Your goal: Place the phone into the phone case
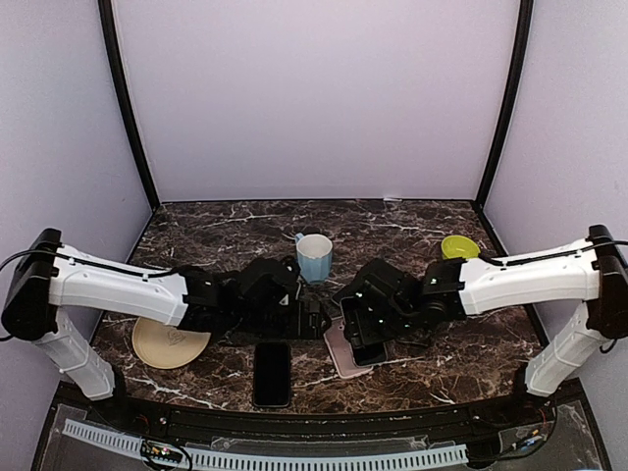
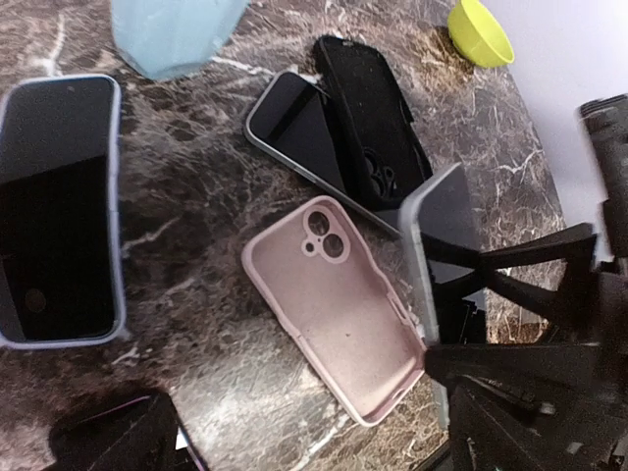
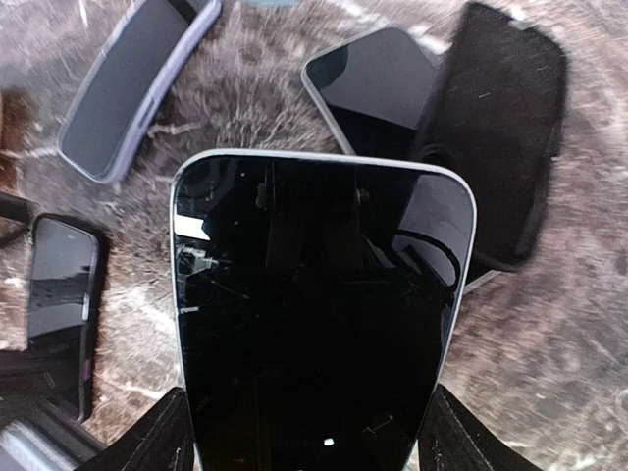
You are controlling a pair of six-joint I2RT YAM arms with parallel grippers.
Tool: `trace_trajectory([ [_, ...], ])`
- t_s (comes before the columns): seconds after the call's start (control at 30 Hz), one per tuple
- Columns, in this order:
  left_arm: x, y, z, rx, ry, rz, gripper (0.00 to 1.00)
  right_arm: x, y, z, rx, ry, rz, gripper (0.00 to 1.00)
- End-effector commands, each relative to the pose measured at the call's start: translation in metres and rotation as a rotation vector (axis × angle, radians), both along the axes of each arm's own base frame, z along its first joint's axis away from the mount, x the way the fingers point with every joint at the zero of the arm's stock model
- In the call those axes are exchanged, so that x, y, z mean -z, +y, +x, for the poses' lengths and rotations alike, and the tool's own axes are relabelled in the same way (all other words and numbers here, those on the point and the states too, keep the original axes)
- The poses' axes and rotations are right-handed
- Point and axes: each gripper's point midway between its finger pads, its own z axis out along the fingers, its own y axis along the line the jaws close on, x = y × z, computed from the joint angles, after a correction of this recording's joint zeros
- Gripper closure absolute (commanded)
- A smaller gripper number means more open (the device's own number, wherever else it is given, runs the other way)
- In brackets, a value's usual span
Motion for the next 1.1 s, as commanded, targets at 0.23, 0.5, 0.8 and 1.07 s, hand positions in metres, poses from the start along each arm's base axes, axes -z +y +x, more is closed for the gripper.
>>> trace_trajectory([
  [0.23, -0.004, 0.061, -0.002, -0.068, -0.074, 0.16, 0.01, 0.028, 0.039, 0.009, -0.087, -0.04, -0.109, 0.96],
  [0.5, 0.003, 0.057, -0.003, -0.057, -0.063, 0.161, 0.01, 0.041, 0.045, 0.017, -0.095, -0.06, -0.156, 0.98],
  [0.8, 0.006, 0.059, -0.004, -0.058, -0.06, 0.163, 0.01, 0.065, 0.033, 0.016, -0.052, -0.027, -0.194, 1.0],
  [1.07, 0.011, 0.057, -0.006, -0.05, -0.039, 0.166, 0.01, 0.081, 0.024, 0.018, -0.007, -0.011, -0.222, 0.97],
])
